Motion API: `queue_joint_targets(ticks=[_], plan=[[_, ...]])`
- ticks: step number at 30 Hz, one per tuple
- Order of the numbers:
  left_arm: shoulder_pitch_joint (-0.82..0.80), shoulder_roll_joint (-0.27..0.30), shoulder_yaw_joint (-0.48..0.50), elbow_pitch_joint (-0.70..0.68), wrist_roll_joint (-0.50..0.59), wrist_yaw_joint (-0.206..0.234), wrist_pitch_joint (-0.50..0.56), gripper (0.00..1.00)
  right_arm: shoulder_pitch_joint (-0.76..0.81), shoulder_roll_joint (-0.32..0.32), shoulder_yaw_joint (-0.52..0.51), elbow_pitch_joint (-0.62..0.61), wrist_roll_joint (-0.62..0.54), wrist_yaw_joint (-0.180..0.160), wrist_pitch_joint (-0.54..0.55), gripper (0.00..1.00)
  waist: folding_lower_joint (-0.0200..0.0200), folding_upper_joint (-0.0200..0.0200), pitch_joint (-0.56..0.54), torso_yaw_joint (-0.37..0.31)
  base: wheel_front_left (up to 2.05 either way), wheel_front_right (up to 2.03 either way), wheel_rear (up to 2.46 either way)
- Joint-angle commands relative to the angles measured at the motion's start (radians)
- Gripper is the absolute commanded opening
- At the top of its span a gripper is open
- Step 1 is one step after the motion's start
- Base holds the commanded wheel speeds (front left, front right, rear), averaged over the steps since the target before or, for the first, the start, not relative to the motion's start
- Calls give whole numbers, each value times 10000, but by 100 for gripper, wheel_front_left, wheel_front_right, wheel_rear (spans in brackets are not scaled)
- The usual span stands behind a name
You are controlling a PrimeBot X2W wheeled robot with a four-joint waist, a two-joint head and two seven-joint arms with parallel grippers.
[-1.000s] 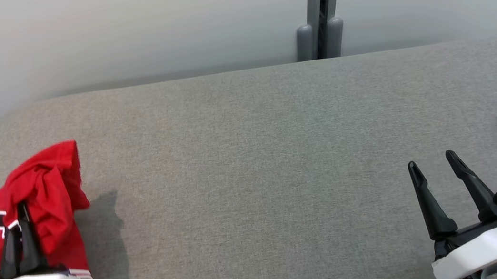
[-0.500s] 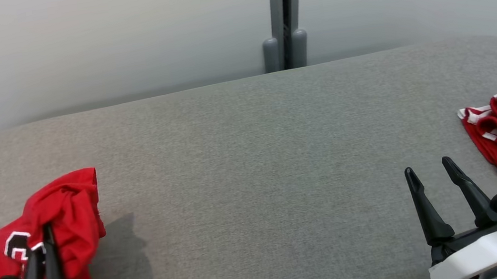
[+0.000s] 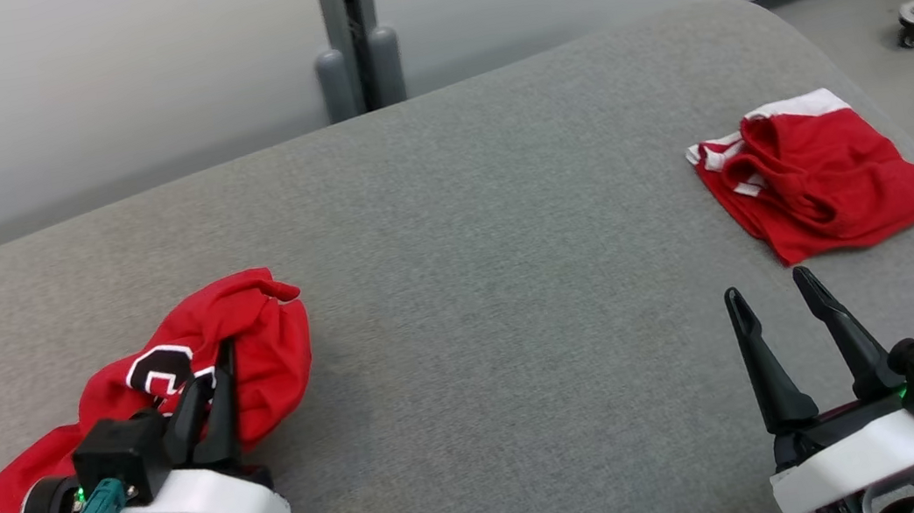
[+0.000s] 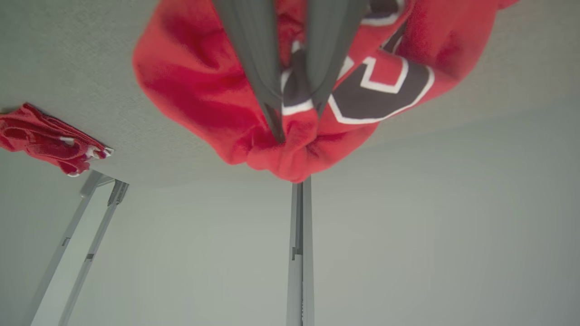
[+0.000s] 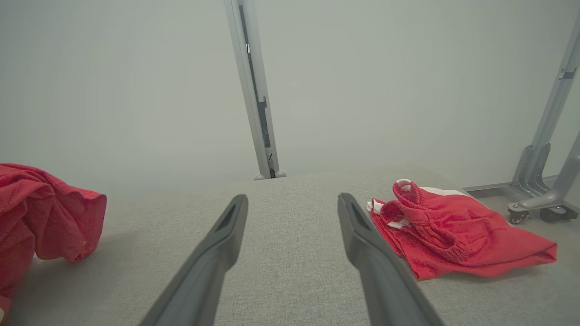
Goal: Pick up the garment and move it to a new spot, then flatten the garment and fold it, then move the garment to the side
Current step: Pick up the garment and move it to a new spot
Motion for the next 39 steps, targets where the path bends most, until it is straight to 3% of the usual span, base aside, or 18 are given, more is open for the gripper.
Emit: queue_joint_targets(ticks=[1,11,19,20,21,22,27,39], plan=[[-265,-16,-54,133,5,-90,-84,0,-91,-1,-19,24,29,1,-91,100,0,0,573,-730,0,0,0],[-2038,-574,-1615,2159,381,-928,-293,0,-556,54,173,365,300,1,-523,100,0,0,1773,-1779,0,0,0],[-2805,-855,-2431,3687,360,-1218,-697,0,-856,59,228,730,421,1,-777,100,0,0,2083,-1894,0,0,0],[-2847,-888,-2471,3796,291,-1239,-772,3,-868,64,219,766,411,1,-809,100,0,0,2070,-1850,0,0,0],[-2905,-907,-2514,3901,264,-1244,-883,89,-877,62,206,797,419,1,-838,100,0,0,2037,-1795,0,0,0],[-2969,-937,-2580,3957,255,-1274,-1041,100,-870,60,192,817,416,1,-850,100,0,0,1982,-1723,0,0,0],[-2797,-1013,-2825,3938,-22,-1234,-1753,100,-760,57,38,933,278,1,-764,100,0,0,1475,-1171,0,0,0],[-1605,-813,-1591,2325,-691,92,-2474,100,-308,-87,-465,802,-50,1,-425,100,0,0,156,477,0,0,0]])
